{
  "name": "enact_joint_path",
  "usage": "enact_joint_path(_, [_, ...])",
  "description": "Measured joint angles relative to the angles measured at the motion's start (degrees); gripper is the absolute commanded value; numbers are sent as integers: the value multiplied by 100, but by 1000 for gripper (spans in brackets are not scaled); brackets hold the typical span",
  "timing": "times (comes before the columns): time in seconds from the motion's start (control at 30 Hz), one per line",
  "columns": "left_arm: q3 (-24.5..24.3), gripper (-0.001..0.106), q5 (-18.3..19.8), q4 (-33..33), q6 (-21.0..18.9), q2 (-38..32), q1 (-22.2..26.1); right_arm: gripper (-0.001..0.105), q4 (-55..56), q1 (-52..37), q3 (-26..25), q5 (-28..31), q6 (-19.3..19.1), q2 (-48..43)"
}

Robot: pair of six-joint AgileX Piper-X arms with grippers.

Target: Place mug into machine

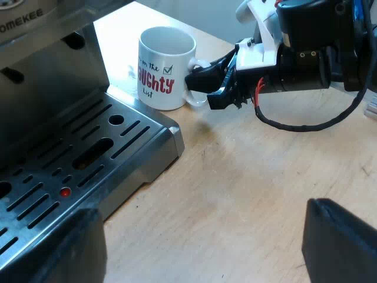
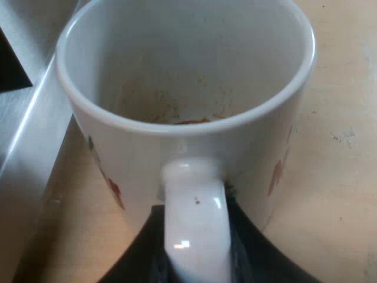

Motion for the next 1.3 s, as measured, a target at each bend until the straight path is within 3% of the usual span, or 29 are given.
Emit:
enact_joint_path(0.3, [0,70,0,0,0,0,0,0,1253,0,18,0,-52,-865])
enact_joint_path(0.47, [0,70,0,0,0,0,0,0,2253,157,46,55,-530,-1779])
enact_joint_path(0.6, [0,70,0,103,-11,-92,0,0,2718,355,43,183,-613,-2421])
enact_joint_path(0.93, [0,70,0,749,-11,-1184,0,0,4071,1019,43,732,-703,-4194])
enact_joint_path(1.3, [0,70,-346,1566,-23,-2311,0,0,5195,2224,43,1161,-702,-5523])
